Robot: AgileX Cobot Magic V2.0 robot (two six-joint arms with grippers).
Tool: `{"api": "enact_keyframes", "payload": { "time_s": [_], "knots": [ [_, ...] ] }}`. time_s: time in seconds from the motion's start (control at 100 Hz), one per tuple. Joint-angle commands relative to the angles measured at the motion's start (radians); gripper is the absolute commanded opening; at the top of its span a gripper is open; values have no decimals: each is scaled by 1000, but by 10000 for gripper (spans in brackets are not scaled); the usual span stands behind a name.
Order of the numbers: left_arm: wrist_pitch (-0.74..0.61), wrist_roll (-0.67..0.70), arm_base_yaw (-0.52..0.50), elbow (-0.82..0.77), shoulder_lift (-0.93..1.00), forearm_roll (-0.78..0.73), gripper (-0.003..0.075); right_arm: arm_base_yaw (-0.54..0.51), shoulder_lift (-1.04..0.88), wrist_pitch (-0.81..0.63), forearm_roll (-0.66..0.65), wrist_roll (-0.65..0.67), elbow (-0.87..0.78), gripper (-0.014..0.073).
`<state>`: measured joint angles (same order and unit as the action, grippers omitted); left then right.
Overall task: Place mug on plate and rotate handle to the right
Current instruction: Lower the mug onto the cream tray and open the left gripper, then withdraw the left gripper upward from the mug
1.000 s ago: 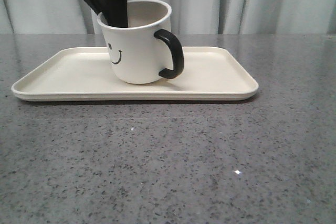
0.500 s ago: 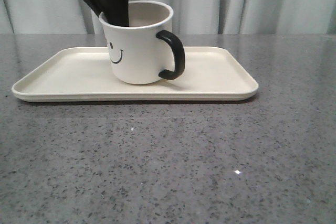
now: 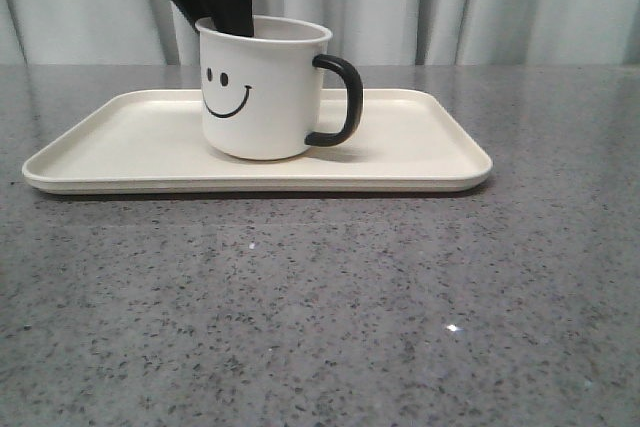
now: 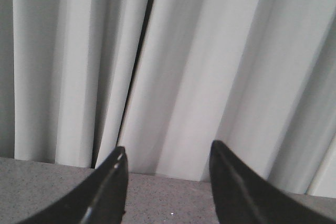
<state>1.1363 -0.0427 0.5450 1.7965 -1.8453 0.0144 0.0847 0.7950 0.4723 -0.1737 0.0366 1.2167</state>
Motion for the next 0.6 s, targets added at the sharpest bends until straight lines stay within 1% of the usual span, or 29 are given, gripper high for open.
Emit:
{"api": "enact_keyframes", "payload": {
  "time_s": [0.0,0.2,0.42,0.59],
  "knots": [
    [-19,4,5,61,53,9,198,2,0,-70,-21,-5,20,372],
    [31,4,5,131,53,-24,201,2,0,-70,-21,-5,20,372],
    [128,4,5,225,53,-76,200,2,0,-69,-20,-5,20,372],
    [128,4,5,266,76,-80,200,2,0,-70,-20,-5,20,372]
  ]
}}
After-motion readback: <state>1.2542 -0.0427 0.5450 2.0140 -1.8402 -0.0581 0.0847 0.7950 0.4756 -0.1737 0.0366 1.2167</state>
